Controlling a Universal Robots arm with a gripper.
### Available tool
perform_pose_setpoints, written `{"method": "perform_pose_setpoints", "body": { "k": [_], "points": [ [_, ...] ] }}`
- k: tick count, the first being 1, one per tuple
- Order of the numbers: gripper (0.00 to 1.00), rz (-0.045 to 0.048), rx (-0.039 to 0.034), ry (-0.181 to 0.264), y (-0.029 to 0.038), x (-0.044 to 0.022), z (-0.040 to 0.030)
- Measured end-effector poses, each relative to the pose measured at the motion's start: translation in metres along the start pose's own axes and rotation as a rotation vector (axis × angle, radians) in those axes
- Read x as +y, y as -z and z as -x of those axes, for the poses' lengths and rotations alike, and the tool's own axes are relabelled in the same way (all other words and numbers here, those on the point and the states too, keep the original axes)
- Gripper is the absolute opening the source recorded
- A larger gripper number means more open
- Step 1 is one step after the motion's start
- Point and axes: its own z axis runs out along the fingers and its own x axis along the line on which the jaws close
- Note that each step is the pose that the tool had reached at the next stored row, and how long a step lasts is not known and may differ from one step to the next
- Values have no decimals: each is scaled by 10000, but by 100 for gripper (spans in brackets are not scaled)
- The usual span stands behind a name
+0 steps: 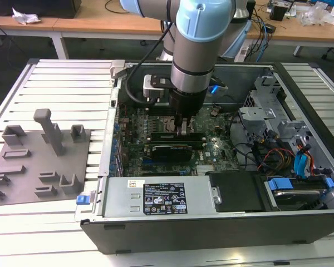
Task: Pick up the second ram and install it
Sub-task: 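Insert the second ram into the second slot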
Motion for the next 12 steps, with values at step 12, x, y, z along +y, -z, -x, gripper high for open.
{"method": "perform_pose_setpoints", "body": {
  "k": [12],
  "points": [
    [14, 0, -2, 2, -18, -9, -1]
  ]
}}
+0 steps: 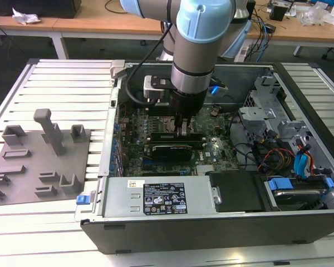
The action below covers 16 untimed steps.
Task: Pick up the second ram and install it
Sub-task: 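Insert the second ram into the second slot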
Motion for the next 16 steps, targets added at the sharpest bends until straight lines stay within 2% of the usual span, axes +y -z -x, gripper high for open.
{"method": "perform_pose_setpoints", "body": {
  "k": [3, 16],
  "points": [
    [14, 10, 6, 186, 0, 0, -5],
    [14, 8, 7, 112, -33, -1, -4]
  ]
}}
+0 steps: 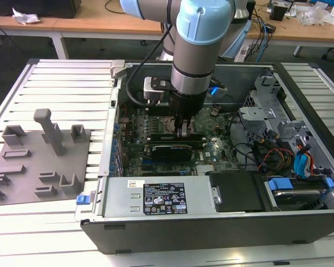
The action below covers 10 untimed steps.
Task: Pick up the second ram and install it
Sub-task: 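Insert the second ram into the second slot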
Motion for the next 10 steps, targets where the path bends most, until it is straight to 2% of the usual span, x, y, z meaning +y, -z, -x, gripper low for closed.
{"method": "perform_pose_setpoints", "body": {
  "k": [5, 6, 7, 9, 10],
  "points": [
    [15, -1, -4, 1, -5, -1, 0],
    [22, -2, -4, 0, 31, 1, 2],
    [22, -2, 2, 4, 184, 5, 12],
    [22, -14, 20, 5, 357, 12, 23],
    [20, -19, 47, 5, 470, 16, 33]
  ]
}}
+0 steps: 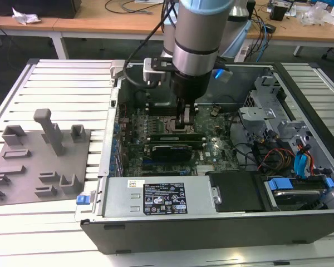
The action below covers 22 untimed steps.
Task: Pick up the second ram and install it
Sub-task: 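Insert the second ram into the second slot, then press down the second ram until it locks into place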
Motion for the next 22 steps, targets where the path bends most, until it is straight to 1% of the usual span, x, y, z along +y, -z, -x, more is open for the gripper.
{"method": "perform_pose_setpoints", "body": {
  "k": [1, 2, 8, 10, 11, 12, 13, 14, 16, 17, 18, 20, 21, 22],
  "points": [
    [11, -3, 10, 0, 59, 2, 4],
    [11, -4, 14, 1, 110, 3, 7],
    [11, -4, 14, 1, 114, 3, 7],
    [11, -2, 15, 0, 113, -21, 8],
    [11, 3, 17, 0, 109, -56, 10],
    [11, 51, 20, -2, 81, -161, 15],
    [11, 74, 20, -4, 39, -241, 17],
    [11, 83, 21, -5, -25, -321, 18],
    [11, 89, 20, -4, -64, -370, 19],
    [11, 97, 21, -6, -116, -422, 19],
    [11, 102, 23, -5, -152, -461, 19],
    [11, 108, 23, -5, -187, -493, 19],
    [11, 112, 22, -4, -222, -515, 19],
    [11, 115, 23, 18, -283, -522, 16]
  ]
}}
